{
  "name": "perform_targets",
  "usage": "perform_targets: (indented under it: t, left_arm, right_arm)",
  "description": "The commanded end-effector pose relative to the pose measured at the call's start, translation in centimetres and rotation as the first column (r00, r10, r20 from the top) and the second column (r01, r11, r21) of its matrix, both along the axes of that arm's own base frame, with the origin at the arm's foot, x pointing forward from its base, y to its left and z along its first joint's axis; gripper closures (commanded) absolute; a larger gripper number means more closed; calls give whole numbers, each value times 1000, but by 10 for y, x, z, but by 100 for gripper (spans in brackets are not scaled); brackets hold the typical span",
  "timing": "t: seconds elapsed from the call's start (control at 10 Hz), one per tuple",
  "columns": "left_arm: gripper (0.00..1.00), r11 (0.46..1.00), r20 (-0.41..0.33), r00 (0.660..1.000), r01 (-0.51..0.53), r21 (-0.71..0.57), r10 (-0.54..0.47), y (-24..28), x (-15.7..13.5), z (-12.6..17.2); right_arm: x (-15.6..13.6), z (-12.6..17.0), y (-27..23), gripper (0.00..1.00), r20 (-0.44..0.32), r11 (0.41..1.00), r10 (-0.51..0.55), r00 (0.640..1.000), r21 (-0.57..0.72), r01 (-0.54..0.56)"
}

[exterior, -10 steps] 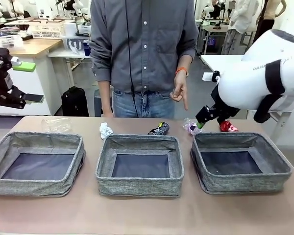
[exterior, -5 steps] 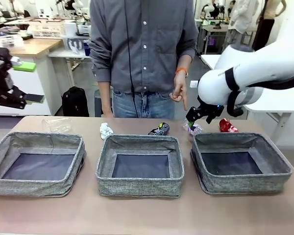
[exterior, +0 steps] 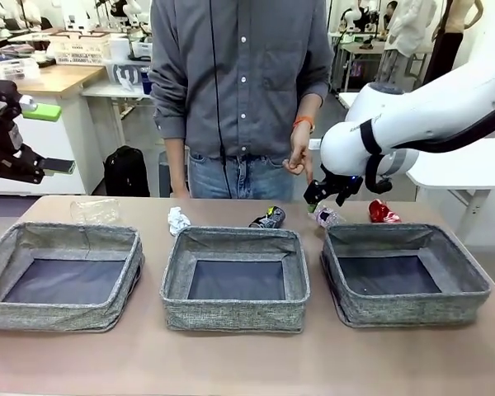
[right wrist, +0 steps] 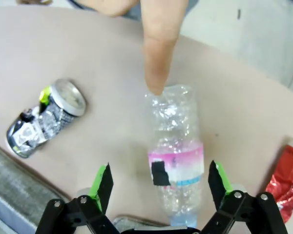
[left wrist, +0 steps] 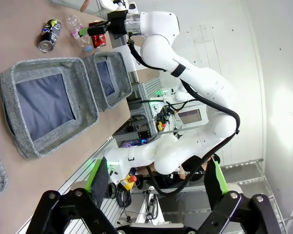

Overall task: Sort the waste into the appropriate baskets.
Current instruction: Pick up the waste item pointed out by the person.

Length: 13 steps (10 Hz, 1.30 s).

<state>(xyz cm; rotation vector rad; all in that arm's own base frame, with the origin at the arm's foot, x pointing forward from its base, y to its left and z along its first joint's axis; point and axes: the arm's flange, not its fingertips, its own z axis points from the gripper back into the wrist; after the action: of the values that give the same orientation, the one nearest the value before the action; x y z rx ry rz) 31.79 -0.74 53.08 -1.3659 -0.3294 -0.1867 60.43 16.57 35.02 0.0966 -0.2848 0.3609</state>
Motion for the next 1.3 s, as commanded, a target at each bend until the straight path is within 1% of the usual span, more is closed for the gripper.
perform_targets:
  t: [0.0, 0.2, 0.5, 0.6, 0.9, 1.0, 1.2]
  left_arm:
    - [0, 1000, 25, 1000, 8, -17, -8, -1, 1, 2]
    - [0, 1000, 25, 1000, 8, -17, -8, -1, 1, 2]
    - [0, 1000, 25, 1000, 8, -17, -8, -1, 1, 2]
    - [0, 1000, 25, 1000, 8, -17, -8, -1, 1, 2]
    - [0, 1000, 25, 1000, 8, -17, -8, -1, 1, 2]
    - [0, 1000, 25, 1000, 8, -17, -8, -1, 1, 2]
    - [0, 1000, 25, 1000, 8, -17, -8, -1, 1, 2]
  right_arm:
    - [17, -16, -4, 0, 2, 999, 40, 999, -24, -40]
    - [24, -29, -3, 0, -4, 999, 43, 999, -27, -43]
    - [27, -36, -2, 0, -1, 999, 46, 999, -22, -46]
    - [28, -41, -2, 0, -30, 999, 37, 999, -28, -38]
    - [26, -38, -2, 89, -21, 999, 33, 999, -29, -34]
    - [25, -38, -2, 100, -23, 999, 29, 999, -33, -30]
    - [25, -38, -4, 100, -27, 999, 28, 999, -39, -29]
